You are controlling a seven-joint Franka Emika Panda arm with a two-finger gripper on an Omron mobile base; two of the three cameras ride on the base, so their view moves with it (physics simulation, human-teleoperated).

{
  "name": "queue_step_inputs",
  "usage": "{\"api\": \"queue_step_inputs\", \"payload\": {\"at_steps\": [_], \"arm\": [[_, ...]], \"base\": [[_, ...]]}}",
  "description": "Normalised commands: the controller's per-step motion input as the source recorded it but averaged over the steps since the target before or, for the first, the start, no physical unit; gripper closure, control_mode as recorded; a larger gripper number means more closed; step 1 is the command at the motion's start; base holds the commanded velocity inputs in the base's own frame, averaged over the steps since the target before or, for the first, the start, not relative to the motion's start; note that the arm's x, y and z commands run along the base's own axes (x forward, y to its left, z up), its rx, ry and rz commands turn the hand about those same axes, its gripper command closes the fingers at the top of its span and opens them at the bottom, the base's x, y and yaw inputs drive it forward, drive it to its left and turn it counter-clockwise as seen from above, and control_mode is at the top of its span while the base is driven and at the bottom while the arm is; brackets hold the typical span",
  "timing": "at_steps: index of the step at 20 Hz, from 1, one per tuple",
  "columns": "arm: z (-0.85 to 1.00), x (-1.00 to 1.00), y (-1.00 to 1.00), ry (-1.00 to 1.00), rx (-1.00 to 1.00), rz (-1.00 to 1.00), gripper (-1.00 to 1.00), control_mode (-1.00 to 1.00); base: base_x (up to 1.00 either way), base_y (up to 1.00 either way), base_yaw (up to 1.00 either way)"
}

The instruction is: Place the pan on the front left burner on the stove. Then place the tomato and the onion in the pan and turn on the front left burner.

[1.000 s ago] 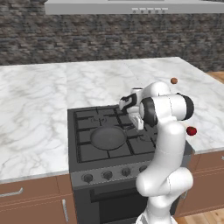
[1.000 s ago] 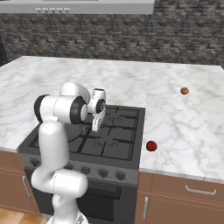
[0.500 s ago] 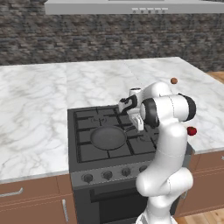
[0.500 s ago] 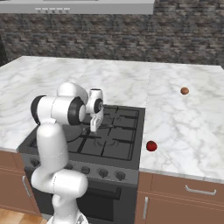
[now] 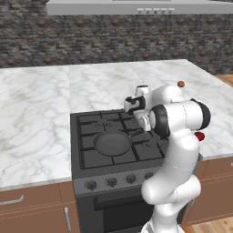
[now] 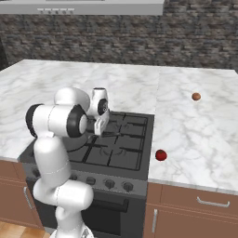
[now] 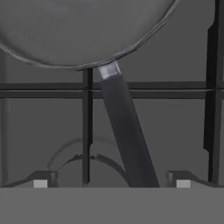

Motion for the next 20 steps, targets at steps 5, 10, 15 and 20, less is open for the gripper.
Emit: {"api": "queue_step_inputs", "payload": {"at_steps": [5,10,15,20], "arm": [[0.42,-0.17,0.0,0.0,0.0,0.0,-1.0,-1.0],[0.28,-0.34,-0.13,0.0,0.0,-0.08,-1.0,-1.0],[0.26,-0.22,-0.31,0.02,0.0,-0.24,-1.0,-1.0],[0.21,-0.17,-0.37,0.06,0.0,-0.37,-1.0,-1.0]], "base": [[0.0,0.0,0.0],[0.0,0.0,0.0],[0.0,0.0,0.0],[0.0,0.0,0.0]]}}
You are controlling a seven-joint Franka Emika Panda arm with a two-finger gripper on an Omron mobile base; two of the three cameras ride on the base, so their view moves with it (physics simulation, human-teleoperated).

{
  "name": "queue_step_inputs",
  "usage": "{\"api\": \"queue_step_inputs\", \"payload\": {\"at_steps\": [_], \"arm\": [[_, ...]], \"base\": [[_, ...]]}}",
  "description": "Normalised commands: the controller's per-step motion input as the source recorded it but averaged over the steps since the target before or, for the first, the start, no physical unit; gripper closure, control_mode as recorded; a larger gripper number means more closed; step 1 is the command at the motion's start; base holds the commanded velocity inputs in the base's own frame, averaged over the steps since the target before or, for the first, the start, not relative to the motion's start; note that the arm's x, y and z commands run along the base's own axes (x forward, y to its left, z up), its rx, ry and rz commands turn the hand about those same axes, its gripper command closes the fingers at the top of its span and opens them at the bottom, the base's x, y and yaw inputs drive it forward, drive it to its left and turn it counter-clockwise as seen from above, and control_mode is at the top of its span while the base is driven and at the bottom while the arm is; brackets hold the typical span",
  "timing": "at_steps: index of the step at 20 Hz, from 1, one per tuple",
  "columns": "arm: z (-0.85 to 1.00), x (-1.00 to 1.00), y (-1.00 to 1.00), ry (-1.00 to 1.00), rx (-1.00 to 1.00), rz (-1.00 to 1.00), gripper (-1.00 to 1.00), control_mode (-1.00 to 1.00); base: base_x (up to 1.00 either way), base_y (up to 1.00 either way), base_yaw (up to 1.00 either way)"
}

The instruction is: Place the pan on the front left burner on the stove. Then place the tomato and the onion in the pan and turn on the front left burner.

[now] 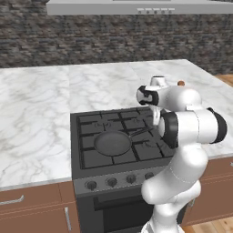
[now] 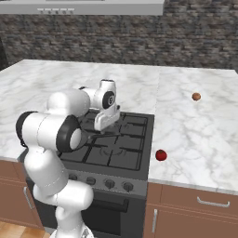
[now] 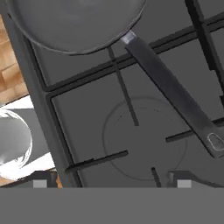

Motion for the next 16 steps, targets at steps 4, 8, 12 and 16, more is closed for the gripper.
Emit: {"api": "queue_step_inputs", "payload": {"at_steps": [4,8,12,16], "arm": [[0.25,-0.12,-0.36,0.07,0.0,-0.43,-1.0,-1.0],[0.17,-0.14,-0.41,0.09,0.0,-0.43,-1.0,-1.0],[0.03,-0.15,-0.43,0.07,0.0,-0.4,-1.0,-1.0],[0.0,-0.08,-0.38,0.0,-0.02,-0.36,-1.0,-1.0]], "base": [[0.0,0.0,0.0],[0.0,0.0,0.0],[0.0,0.0,0.0],[0.0,0.0,0.0]]}}
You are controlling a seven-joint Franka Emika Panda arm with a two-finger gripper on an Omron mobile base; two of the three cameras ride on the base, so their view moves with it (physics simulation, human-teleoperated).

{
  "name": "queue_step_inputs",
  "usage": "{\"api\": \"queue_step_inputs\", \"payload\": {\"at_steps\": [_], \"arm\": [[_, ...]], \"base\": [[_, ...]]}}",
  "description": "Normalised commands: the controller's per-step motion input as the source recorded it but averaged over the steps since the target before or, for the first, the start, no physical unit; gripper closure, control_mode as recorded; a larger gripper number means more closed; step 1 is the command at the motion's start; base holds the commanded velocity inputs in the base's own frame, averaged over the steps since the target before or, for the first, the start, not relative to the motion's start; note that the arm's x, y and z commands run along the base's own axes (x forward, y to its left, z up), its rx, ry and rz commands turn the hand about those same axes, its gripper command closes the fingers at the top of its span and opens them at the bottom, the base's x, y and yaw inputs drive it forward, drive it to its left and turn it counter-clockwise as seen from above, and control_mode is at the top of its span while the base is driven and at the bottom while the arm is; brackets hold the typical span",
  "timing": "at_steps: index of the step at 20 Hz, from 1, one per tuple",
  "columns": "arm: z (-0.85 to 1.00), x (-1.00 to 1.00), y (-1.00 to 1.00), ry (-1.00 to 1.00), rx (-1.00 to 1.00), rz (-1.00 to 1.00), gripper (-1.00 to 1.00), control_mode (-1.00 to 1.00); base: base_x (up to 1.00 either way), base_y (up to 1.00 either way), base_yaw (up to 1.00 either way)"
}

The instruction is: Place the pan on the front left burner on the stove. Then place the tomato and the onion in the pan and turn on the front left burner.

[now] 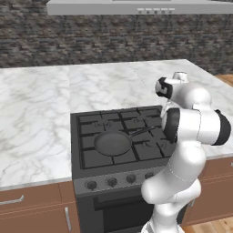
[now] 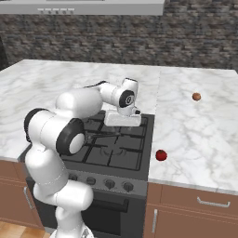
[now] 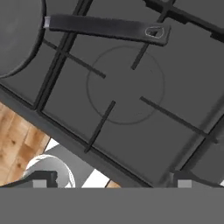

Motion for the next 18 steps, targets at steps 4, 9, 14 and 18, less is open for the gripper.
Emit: {"api": "queue_step_inputs", "payload": {"at_steps": [4,9,14,18], "arm": [[0.0,-0.02,-0.33,-0.03,-0.12,-0.33,-1.0,-1.0],[-0.02,0.0,-0.23,-0.12,-0.19,-0.31,-1.0,-1.0],[-0.11,0.0,-0.23,-0.09,-0.16,-0.31,-1.0,-1.0],[-0.14,0.0,-0.31,-0.05,-0.13,-0.3,-1.0,-1.0]], "base": [[0.0,0.0,0.0],[0.0,0.0,0.0],[0.0,0.0,0.0],[0.0,0.0,0.0]]}}
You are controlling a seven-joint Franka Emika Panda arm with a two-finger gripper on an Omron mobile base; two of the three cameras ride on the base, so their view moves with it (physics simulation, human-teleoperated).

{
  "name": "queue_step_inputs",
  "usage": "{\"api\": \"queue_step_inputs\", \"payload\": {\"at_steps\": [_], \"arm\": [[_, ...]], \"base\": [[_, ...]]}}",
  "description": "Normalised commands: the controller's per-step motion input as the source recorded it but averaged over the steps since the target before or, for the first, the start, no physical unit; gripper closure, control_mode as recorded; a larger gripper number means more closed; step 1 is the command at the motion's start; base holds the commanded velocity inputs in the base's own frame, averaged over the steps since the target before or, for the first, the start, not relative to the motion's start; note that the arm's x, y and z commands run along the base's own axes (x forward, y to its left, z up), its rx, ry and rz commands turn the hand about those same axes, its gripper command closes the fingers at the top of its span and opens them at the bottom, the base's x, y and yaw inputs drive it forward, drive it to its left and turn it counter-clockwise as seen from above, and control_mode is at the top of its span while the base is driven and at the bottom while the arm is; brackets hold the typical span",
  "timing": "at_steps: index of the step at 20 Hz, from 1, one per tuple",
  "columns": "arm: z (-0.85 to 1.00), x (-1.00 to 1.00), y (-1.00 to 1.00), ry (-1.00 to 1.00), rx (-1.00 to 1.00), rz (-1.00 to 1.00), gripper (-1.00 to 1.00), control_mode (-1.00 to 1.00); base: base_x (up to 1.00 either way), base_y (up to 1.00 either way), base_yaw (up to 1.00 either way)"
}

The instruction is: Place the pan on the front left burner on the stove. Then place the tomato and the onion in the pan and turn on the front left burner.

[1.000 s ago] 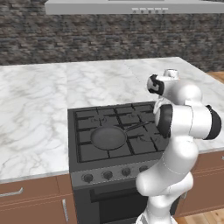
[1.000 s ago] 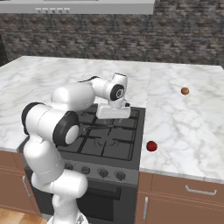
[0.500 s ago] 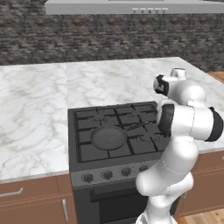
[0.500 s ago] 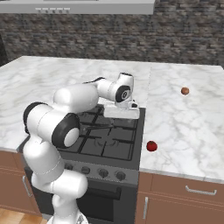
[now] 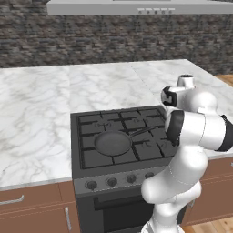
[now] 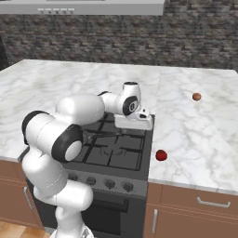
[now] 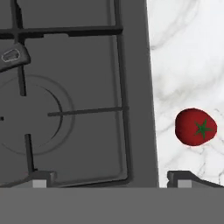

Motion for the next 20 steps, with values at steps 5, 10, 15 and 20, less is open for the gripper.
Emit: {"api": "queue_step_inputs", "payload": {"at_steps": [5,10,15,20], "arm": [[-0.06,0.0,-0.38,-0.01,-0.04,-0.27,-1.0,-1.0],[0.0,0.0,-0.36,0.0,0.0,-0.19,-1.0,-1.0],[0.0,0.0,-0.29,0.0,0.0,-0.16,-1.0,-1.0],[-0.02,0.0,-0.2,0.0,0.0,-0.15,-1.0,-1.0]], "base": [[0.0,0.0,0.0],[0.0,0.0,0.0],[0.0,0.0,0.0],[0.0,0.0,0.0]]}}
